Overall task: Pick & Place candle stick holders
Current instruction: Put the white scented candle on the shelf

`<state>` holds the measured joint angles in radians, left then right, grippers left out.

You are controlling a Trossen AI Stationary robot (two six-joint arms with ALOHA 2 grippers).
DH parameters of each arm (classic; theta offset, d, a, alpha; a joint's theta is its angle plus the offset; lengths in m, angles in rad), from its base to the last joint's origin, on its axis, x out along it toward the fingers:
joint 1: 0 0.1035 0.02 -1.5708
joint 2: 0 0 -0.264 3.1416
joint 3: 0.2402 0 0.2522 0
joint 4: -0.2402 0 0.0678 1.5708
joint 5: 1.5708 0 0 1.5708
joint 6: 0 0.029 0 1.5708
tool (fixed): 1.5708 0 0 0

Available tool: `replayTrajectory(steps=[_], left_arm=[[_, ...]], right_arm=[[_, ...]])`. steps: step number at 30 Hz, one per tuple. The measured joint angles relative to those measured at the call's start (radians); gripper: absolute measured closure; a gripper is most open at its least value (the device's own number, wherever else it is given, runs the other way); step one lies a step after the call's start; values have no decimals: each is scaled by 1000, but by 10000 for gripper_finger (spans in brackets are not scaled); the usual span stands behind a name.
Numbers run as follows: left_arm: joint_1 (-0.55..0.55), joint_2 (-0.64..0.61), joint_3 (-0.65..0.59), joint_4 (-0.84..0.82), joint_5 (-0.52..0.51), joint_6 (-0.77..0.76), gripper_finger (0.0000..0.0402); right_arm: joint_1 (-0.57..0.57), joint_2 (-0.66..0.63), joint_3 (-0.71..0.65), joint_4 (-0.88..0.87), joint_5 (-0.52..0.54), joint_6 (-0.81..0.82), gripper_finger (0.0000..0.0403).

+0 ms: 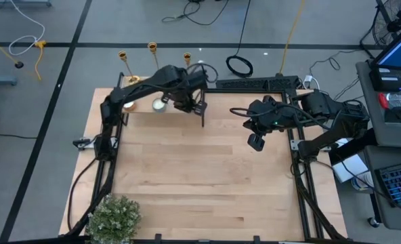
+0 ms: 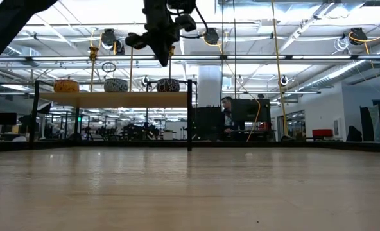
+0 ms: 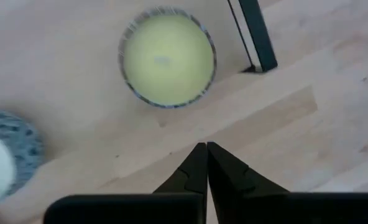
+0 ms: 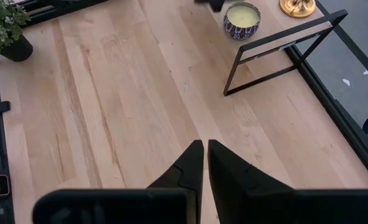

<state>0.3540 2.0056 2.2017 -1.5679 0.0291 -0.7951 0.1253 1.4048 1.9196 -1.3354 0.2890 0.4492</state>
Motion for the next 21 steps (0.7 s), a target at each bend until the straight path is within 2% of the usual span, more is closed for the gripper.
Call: replayTrajectory(steps=[6,8,13,16,21], left_arm=[[-41,10,0,-2,-53,-9,392],[-36,11,0,-4,-75,-1,377],[-2,11,0,-3,-55,1,332],[24,11,0,-3,-90,-14,309],[75,11,0,-3,-65,-1,290]], right_arm=[[0,0,0,-1,1,7,385],[0,0,0,-2,1,7,385],[0,-1,-37,19,1,7,385],[0,0,-74,36,-3,9,385],[0,0,-138,60,-18,33,385]])
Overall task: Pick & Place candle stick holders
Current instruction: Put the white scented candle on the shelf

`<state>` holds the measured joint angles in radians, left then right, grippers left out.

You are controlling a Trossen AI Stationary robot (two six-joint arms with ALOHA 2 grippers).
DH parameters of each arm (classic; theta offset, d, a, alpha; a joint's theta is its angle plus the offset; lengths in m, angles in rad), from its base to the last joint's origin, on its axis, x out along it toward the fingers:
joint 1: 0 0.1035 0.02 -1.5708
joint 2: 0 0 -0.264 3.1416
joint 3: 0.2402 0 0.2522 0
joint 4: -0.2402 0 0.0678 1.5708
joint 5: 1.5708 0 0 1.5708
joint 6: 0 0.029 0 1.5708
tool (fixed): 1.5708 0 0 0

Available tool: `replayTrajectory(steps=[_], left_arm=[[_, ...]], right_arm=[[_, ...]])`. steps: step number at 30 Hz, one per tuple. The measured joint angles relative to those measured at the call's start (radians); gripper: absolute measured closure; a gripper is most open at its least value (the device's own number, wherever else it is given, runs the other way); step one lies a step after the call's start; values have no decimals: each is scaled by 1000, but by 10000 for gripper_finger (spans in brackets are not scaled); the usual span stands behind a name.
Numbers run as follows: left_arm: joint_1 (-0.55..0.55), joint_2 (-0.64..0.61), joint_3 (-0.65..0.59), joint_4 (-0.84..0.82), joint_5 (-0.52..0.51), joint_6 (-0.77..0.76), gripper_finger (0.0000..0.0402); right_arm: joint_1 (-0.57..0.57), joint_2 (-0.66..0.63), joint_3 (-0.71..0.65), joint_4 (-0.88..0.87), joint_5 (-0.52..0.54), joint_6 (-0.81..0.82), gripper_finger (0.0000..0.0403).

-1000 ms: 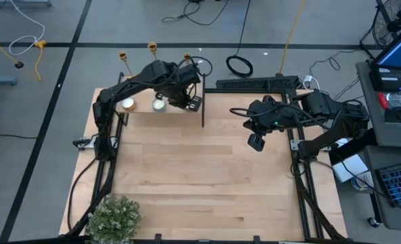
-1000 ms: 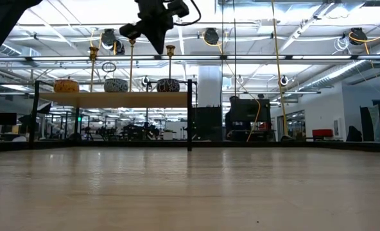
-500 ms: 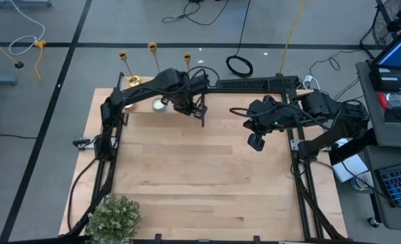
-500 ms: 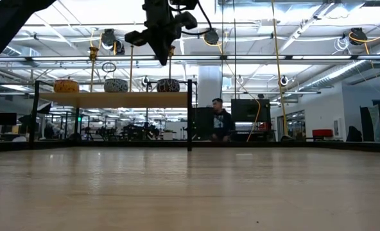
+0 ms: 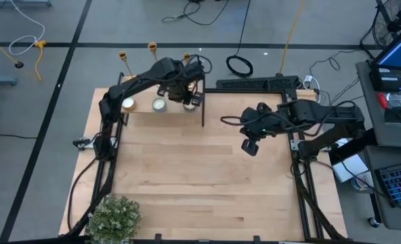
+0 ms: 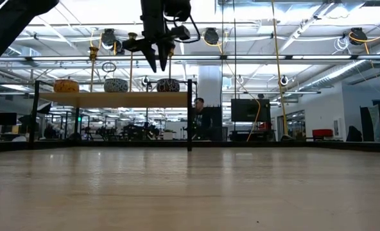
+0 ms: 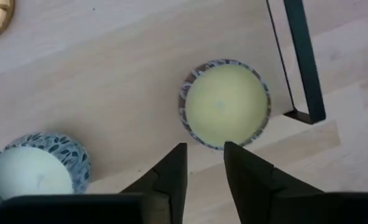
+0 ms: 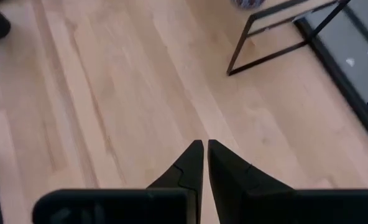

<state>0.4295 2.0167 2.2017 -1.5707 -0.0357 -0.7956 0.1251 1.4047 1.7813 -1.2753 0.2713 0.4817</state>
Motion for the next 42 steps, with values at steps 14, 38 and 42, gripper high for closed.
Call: replayTrajectory(steps=[14,38,42], left_arm=[[21,26,1,6,0,15,289],[37,26,1,0,-10,34,289],[41,26,1,0,-12,39,289]], right_arm=[[0,-15,-15,45,-14,0,385],[8,-26,-15,313,-15,-124,385],[8,-26,-15,305,-15,-124,385]])
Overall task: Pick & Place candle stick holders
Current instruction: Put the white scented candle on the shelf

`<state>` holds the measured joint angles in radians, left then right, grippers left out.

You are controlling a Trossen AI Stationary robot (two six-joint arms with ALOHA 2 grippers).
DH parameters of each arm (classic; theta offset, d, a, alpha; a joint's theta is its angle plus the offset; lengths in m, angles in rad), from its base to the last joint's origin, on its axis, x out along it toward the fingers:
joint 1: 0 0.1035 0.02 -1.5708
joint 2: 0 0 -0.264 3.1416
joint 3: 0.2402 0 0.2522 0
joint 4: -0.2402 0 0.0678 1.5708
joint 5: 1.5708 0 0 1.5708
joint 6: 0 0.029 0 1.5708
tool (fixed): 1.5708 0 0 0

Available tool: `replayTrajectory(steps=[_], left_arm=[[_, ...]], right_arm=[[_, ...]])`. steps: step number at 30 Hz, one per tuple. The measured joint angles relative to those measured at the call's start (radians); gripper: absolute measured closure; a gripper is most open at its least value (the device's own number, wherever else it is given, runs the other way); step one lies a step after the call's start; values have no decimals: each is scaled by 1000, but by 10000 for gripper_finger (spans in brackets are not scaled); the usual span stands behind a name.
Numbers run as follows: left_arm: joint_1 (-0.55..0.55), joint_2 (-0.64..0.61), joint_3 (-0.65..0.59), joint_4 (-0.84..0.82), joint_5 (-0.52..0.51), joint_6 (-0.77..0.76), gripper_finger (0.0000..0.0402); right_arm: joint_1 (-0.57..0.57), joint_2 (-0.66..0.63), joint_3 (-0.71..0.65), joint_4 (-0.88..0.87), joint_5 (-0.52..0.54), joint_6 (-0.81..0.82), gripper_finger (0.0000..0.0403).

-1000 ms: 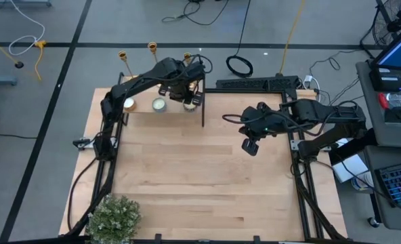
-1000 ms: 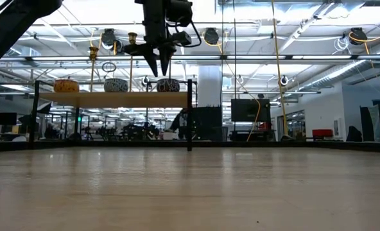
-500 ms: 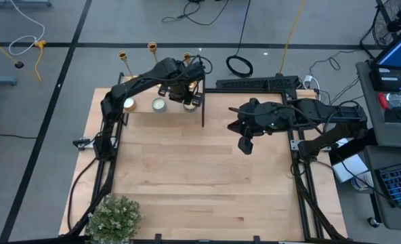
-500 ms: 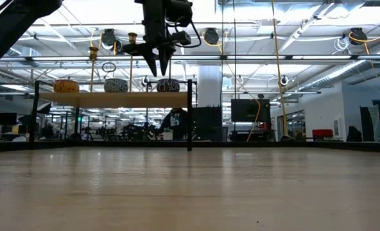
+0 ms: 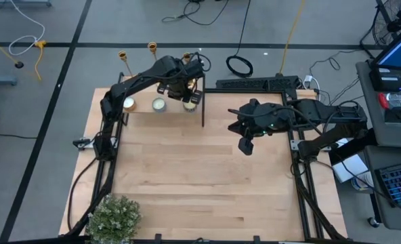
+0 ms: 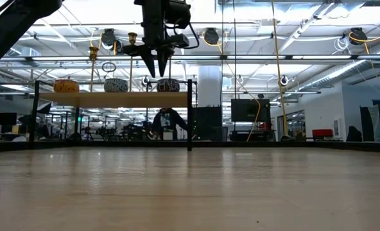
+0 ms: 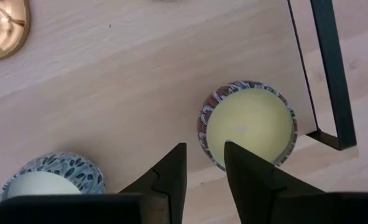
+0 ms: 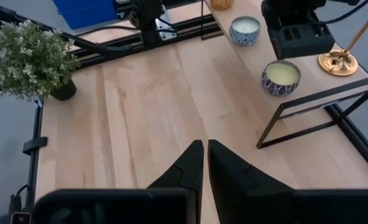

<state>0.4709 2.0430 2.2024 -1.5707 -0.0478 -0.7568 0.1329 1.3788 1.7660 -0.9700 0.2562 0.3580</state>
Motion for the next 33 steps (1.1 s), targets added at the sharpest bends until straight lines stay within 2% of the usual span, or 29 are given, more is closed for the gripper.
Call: replayTrajectory(steps=[9,13,17,33], left_arm=[[1,0,0,0,19,19,289],[-6,0,0,0,-20,11,289],[0,4,0,1,21,38,289],[0,19,-2,1,21,30,289]], right_arm=[[0,0,0,-10,0,0,385],[0,0,0,-11,0,0,385],[0,0,0,-11,0,0,385],[0,0,0,-38,1,15,385]])
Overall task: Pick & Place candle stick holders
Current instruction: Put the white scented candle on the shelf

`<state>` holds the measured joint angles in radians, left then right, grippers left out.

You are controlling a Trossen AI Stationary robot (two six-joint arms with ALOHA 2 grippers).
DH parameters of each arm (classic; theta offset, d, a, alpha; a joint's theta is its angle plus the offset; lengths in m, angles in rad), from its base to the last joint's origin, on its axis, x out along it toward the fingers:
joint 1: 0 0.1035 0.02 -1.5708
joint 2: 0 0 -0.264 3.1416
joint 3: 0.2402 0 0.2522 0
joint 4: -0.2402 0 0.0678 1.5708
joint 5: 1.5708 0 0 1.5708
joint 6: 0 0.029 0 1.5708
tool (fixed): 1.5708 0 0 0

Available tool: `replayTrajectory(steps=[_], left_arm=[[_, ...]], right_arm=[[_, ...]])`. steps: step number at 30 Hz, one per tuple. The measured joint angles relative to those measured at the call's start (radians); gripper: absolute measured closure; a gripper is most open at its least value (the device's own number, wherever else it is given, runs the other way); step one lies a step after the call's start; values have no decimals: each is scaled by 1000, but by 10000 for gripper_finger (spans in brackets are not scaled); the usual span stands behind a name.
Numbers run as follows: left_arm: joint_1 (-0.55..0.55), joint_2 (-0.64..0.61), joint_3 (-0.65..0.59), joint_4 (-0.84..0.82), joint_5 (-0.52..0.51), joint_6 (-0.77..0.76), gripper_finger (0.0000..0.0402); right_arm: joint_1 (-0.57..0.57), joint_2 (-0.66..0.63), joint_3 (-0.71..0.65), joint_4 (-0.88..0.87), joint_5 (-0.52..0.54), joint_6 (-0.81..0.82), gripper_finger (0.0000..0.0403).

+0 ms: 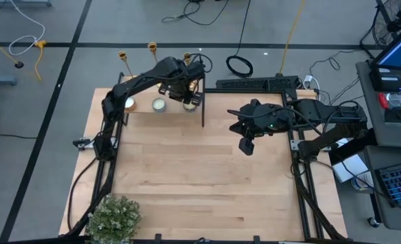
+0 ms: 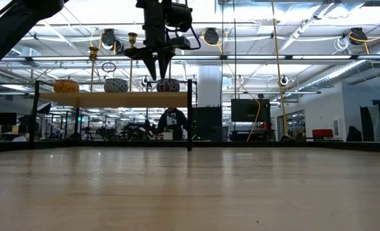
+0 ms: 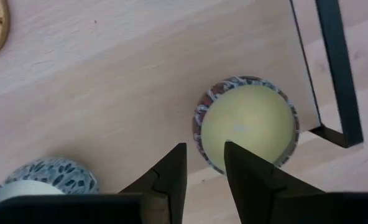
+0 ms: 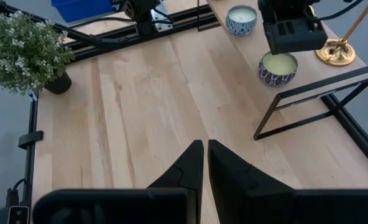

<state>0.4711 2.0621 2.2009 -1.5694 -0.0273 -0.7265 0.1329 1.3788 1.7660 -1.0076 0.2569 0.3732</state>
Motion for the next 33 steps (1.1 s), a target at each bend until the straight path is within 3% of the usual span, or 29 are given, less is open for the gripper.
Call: replayTrajectory(steps=[14,33], left_arm=[[-7,-3,-87,4,1,8,289],[-14,-6,-84,43,-5,9,289]], right_arm=[[0,0,0,0,0,0,385],[0,0,0,-10,0,0,385]])
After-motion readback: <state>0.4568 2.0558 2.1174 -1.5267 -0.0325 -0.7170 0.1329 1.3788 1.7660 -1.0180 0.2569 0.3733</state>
